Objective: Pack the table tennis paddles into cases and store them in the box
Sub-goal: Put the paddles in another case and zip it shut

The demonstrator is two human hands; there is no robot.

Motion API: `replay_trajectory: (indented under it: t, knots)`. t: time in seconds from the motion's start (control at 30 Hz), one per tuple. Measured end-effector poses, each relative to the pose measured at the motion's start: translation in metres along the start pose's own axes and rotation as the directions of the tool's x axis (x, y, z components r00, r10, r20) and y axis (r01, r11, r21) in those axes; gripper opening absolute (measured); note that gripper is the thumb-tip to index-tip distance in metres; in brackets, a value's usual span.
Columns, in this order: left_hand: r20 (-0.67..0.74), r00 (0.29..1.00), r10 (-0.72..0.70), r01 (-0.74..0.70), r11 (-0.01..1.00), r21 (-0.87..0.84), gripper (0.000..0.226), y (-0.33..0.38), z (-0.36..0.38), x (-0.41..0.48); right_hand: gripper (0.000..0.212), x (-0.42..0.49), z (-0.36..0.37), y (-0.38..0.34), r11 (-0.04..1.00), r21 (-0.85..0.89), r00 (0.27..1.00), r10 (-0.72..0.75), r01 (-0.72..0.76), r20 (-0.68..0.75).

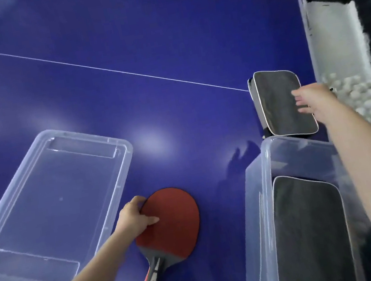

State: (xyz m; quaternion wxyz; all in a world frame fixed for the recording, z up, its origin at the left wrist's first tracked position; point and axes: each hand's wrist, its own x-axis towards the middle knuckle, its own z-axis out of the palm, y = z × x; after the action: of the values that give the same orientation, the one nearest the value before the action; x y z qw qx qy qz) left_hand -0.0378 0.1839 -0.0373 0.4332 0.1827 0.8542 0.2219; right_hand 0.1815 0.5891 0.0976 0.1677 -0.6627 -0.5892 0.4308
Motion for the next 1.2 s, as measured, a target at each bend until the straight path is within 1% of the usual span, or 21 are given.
replay_trajectory:
  t: [0.07, 0.13, 0.2, 0.27, 0.33, 0.4, 0.43, 0.5, 0.6, 0.67, 0.8, 0.87, 0.93, 1.0, 1.03, 1.07, 1.13, 1.2]
  knots:
    - [-0.005, 1.000, -0.018, 0.019, 1.000, 0.014, 0.062, 0.001, 0.001, 0.001, 0.045, 0.021, -0.013, 0.022, 0.988, -0.076, 0.989, 0.138, -0.134, 0.058]
    - [-0.007, 0.999, -0.047, 0.047, 0.999, -0.008, 0.064, 0.000, 0.000, 0.002, 0.048, 0.033, -0.019, 0.040, 0.965, -0.170, 0.974, 0.216, -0.202, 0.070]
    - [0.006, 0.998, -0.059, 0.059, 0.997, -0.050, 0.064, -0.001, 0.000, 0.003, 0.049, 0.041, -0.019, 0.049, 0.945, -0.233, 0.965, 0.251, -0.227, 0.078]
    - [0.024, 0.999, -0.041, 0.043, 0.996, -0.079, 0.061, -0.004, 0.000, 0.004, 0.053, 0.049, -0.017, 0.056, 0.933, -0.269, 0.959, 0.270, -0.240, 0.081]
    - [0.025, 0.999, -0.023, 0.025, 0.995, -0.100, 0.056, -0.006, 0.000, 0.002, 0.058, 0.057, -0.015, 0.061, 0.916, -0.320, 0.961, 0.270, -0.240, 0.052]
    - [0.019, 1.000, -0.017, 0.019, 0.995, -0.096, 0.055, -0.007, 0.001, 0.002, 0.061, 0.063, -0.016, 0.068, 0.881, -0.408, 0.964, 0.266, -0.241, 0.006]
    - [0.020, 1.000, -0.017, 0.018, 0.995, -0.094, 0.055, -0.008, 0.000, 0.002, 0.062, 0.065, -0.016, 0.072, 0.860, -0.441, 0.959, 0.285, -0.258, -0.005]
    - [0.025, 1.000, -0.017, 0.020, 0.995, -0.100, 0.055, -0.007, 0.000, 0.003, 0.065, 0.068, -0.017, 0.078, 0.841, -0.446, 0.936, 0.352, -0.307, 0.019]
    - [0.030, 1.000, -0.006, 0.009, 0.996, -0.088, 0.053, -0.008, -0.002, 0.002, 0.067, 0.071, -0.017, 0.085, 0.829, -0.401, 0.891, 0.449, -0.390, 0.062]
    - [0.019, 1.000, 0.012, -0.011, 0.997, -0.082, 0.051, -0.008, -0.001, 0.000, 0.067, 0.072, -0.016, 0.088, 0.832, -0.355, 0.876, 0.478, -0.427, 0.066]
    - [0.007, 0.999, 0.049, -0.048, 0.997, -0.068, 0.050, -0.008, 0.002, -0.003, 0.057, 0.074, -0.018, 0.091, 0.832, -0.260, 0.853, 0.520, -0.491, 0.052]
    - [-0.010, 0.998, 0.062, -0.063, 0.996, -0.057, 0.051, -0.010, 0.004, -0.004, 0.040, 0.077, -0.018, 0.094, 0.836, -0.217, 0.852, 0.523, -0.503, 0.039]
    - [-0.035, 0.997, 0.067, -0.069, 0.996, -0.057, 0.052, -0.011, 0.006, -0.005, 0.027, 0.082, -0.018, 0.097, 0.843, -0.076, 0.842, 0.537, -0.533, 0.050]
    - [-0.046, 0.997, 0.066, -0.070, 0.995, -0.073, 0.052, -0.012, 0.007, -0.005, 0.003, 0.085, -0.016, 0.097, 0.836, 0.046, 0.837, 0.545, -0.547, 0.053]
    - [-0.046, 0.997, 0.067, -0.070, 0.995, -0.074, 0.052, -0.012, 0.007, -0.005, 0.015, 0.086, -0.015, 0.094, 0.834, 0.089, 0.838, 0.540, -0.545, 0.074]
    - [-0.044, 0.997, 0.066, -0.069, 0.995, -0.073, 0.052, -0.013, 0.007, -0.006, 0.024, 0.086, -0.013, 0.091, 0.833, 0.095, 0.838, 0.541, -0.546, 0.069]
    - [-0.035, 0.998, 0.059, -0.062, 0.995, -0.082, 0.051, -0.012, 0.006, -0.006, 0.027, 0.082, -0.012, 0.079, 0.817, 0.162, 0.833, 0.545, -0.553, 0.096]
    - [-0.029, 0.998, 0.053, -0.055, 0.996, -0.072, 0.052, -0.012, 0.005, -0.005, 0.026, 0.080, -0.013, 0.069, 0.796, 0.254, 0.835, 0.533, -0.550, 0.139]
